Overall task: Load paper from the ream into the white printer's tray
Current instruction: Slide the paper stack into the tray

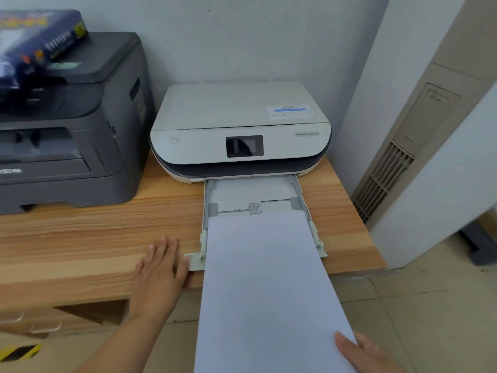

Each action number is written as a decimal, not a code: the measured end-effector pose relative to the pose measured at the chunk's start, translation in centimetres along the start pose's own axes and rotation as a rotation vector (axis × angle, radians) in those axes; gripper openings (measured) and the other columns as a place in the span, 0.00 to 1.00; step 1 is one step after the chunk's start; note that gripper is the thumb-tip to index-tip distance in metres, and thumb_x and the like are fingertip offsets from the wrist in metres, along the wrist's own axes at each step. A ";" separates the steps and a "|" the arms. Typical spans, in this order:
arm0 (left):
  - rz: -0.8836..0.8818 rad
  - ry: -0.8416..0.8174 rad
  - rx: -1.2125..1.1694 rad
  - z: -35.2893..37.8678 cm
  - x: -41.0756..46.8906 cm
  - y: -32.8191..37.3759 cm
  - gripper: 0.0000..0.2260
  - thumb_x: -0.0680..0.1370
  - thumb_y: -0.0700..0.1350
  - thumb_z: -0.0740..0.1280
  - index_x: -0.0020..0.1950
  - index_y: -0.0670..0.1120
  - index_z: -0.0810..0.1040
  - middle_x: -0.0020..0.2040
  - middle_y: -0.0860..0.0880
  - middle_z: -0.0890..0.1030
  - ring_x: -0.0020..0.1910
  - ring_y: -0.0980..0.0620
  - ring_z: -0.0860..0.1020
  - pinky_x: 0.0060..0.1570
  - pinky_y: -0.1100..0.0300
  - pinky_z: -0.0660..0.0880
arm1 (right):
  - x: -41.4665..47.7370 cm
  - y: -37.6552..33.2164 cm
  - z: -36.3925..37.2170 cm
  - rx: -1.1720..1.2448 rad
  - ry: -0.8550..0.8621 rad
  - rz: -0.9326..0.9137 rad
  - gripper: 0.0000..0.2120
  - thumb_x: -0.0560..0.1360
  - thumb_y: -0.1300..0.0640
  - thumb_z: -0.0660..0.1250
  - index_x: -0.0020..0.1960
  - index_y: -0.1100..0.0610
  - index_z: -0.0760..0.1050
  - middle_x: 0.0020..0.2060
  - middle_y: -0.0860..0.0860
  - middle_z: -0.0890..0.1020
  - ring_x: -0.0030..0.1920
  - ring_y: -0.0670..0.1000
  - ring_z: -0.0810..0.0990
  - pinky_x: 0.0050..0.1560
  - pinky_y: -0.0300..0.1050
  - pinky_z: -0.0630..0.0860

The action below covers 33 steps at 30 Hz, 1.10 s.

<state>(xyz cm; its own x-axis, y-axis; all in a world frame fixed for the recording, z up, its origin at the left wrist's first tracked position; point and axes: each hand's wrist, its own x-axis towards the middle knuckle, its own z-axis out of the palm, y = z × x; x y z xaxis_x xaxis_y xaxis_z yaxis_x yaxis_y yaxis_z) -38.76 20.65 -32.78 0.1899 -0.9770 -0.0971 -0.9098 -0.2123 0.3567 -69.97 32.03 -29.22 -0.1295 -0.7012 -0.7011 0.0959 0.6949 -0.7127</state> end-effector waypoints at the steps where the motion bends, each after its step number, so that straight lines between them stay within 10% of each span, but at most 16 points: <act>1: 0.000 0.000 0.001 0.0 0.0 0.0 0.25 0.79 0.56 0.47 0.75 0.51 0.49 0.78 0.52 0.50 0.76 0.51 0.47 0.74 0.52 0.47 | 0.1 -0.3 0.1 -0.003 -0.003 0.007 0.08 0.75 0.60 0.66 0.39 0.56 0.81 0.29 0.49 0.85 0.40 0.52 0.81 0.37 0.40 0.71; 7: -0.003 -0.006 -0.004 0.0 0.0 0.0 0.25 0.79 0.57 0.47 0.75 0.52 0.49 0.78 0.52 0.49 0.76 0.51 0.46 0.74 0.52 0.47 | 0.5 -1.2 0.4 0.125 -0.060 0.052 0.08 0.76 0.63 0.62 0.44 0.63 0.79 0.28 0.56 0.85 0.27 0.52 0.84 0.27 0.41 0.77; 13: -0.002 -0.003 -0.020 0.0 0.0 0.0 0.25 0.79 0.57 0.47 0.75 0.52 0.50 0.78 0.52 0.50 0.76 0.51 0.46 0.74 0.51 0.47 | 0.6 -2.2 -0.6 0.283 -0.124 0.145 0.09 0.76 0.64 0.62 0.51 0.69 0.77 0.42 0.66 0.84 0.42 0.61 0.83 0.41 0.53 0.79; 17: -0.004 -0.001 -0.017 0.0 -0.1 0.1 0.25 0.79 0.57 0.47 0.75 0.52 0.50 0.78 0.52 0.50 0.76 0.51 0.46 0.74 0.52 0.47 | 0.6 -2.6 -0.7 0.208 -0.173 0.128 0.37 0.41 0.59 0.85 0.47 0.68 0.79 0.42 0.66 0.84 0.43 0.62 0.84 0.39 0.50 0.80; 20: -0.006 0.002 -0.010 0.0 -0.1 0.2 0.25 0.79 0.56 0.47 0.75 0.52 0.49 0.77 0.52 0.50 0.76 0.52 0.46 0.74 0.52 0.46 | 0.3 -2.2 -0.1 0.047 -0.090 0.055 0.04 0.72 0.63 0.69 0.44 0.64 0.79 0.29 0.56 0.85 0.29 0.53 0.84 0.28 0.41 0.78; 26: -0.007 0.005 0.001 -0.1 -0.2 0.2 0.25 0.79 0.56 0.47 0.76 0.51 0.49 0.78 0.52 0.49 0.76 0.52 0.46 0.74 0.53 0.46 | 0.9 -0.3 -0.1 -0.121 0.000 0.021 0.07 0.75 0.56 0.66 0.47 0.57 0.81 0.37 0.47 0.82 0.42 0.49 0.79 0.42 0.40 0.72; 30: -0.005 0.001 0.001 -0.1 -0.2 0.3 0.25 0.80 0.56 0.47 0.76 0.51 0.49 0.78 0.52 0.49 0.76 0.52 0.47 0.74 0.53 0.46 | 0.9 -0.2 -0.4 -0.164 -0.087 0.021 0.22 0.57 0.41 0.77 0.43 0.55 0.83 0.35 0.47 0.85 0.43 0.51 0.82 0.45 0.40 0.74; 33: -0.006 0.018 0.004 -0.1 -0.3 0.3 0.25 0.79 0.56 0.46 0.76 0.51 0.49 0.77 0.52 0.50 0.76 0.52 0.47 0.74 0.53 0.46 | 1.3 -0.6 -0.9 0.052 -0.163 0.102 0.09 0.73 0.56 0.68 0.45 0.63 0.80 0.35 0.58 0.86 0.42 0.55 0.83 0.45 0.46 0.77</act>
<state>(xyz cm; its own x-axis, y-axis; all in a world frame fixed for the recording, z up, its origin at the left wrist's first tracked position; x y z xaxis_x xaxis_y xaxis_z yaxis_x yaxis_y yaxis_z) -39.00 20.87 -32.55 0.2022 -0.9759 -0.0824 -0.9101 -0.2184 0.3521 -71.09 30.83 -29.67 0.0447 -0.6468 -0.7614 0.1518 0.7577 -0.6347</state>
